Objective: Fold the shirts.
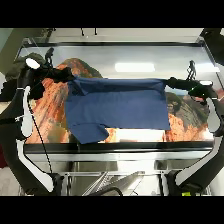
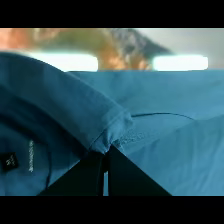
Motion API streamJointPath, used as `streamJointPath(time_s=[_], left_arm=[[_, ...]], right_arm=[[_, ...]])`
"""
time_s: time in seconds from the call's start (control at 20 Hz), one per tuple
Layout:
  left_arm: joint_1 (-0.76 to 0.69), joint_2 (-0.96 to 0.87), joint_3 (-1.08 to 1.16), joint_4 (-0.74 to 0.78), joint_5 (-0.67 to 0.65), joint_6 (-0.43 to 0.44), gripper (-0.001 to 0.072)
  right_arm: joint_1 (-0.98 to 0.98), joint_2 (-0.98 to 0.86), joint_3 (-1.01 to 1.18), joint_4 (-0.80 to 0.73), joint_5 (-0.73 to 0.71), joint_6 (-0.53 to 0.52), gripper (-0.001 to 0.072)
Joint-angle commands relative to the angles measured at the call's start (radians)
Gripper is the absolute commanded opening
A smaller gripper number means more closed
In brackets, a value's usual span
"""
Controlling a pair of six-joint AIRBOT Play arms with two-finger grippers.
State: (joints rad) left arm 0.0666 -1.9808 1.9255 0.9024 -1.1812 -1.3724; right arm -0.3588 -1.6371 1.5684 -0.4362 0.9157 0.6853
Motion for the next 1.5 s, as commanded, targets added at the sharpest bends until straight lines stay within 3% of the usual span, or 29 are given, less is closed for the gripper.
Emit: streamJointPath(time_s=[0.0, 0.4, 0.45, 0.5, 0.55, 0.6, 0.75, 0.8, 0.95, 1.1, 1.3, 1.45], left_arm=[[-0.002, -0.006, -0.061, 0.073, 0.0, -0.033, 0.0014], [-0.018, -0.006, -0.111, 0.071, -0.005, -0.04, 0.0018], [-0.018, -0.005, -0.111, 0.071, -0.027, -0.047, 0.0062], [-0.018, -0.005, -0.111, 0.071, -0.049, -0.056, 0.0378], [-0.017, -0.005, -0.111, 0.072, -0.075, -0.077, 0.0634], [-0.011, -0.003, -0.109, 0.07, -0.096, -0.099, 0.0665], [0.005, 0.027, -0.109, 0.076, -0.189, -0.13, 0.0664], [0.014, 0.05, -0.114, 0.085, -0.233, -0.131, 0.0663], [0.012, 0.185, -0.264, 0.261, -0.312, -0.142, 0.0663], [-0.002, 0.384, -0.61, 0.269, -0.277, -0.127, 0.0664], [-0.027, 0.578, -0.975, 0.187, -0.171, -0.102, 0.0664], [-0.046, 0.633, -1.117, 0.14, -0.105, -0.101, 0.0664]], right_arm=[[-0.001, -0.039, 0.004, -0.1, 0.032, 0.041, 0.002], [-0.001, -0.045, 0.005, -0.102, 0.018, 0.04, 0.0036], [-0.001, -0.034, 0.005, -0.102, 0.026, 0.04, 0.0208], [-0.002, -0.021, 0.005, -0.107, 0.028, 0.041, 0.0276], [-0.004, -0.004, 0.005, -0.119, 0.027, 0.041, 0.0276], [-0.01, 0.015, 0.005, -0.134, 0.028, 0.043, 0.0277], [-0.05, 0.082, 0.005, -0.204, 0.064, 0.166, 0.0308], [-0.08, 0.104, 0.005, -0.228, 0.114, 0.195, 0.0346], [-0.204, 0.129, -0.014, -0.253, 0.367, 0.233, 0.0345], [-0.317, 0.153, -0.146, -0.262, 0.509, 0.252, 0.0344], [-0.373, 0.22, -0.387, -0.287, 0.488, 0.227, 0.0344], [-0.368, 0.223, -0.469, -0.302, 0.477, 0.212, 0.0344]])
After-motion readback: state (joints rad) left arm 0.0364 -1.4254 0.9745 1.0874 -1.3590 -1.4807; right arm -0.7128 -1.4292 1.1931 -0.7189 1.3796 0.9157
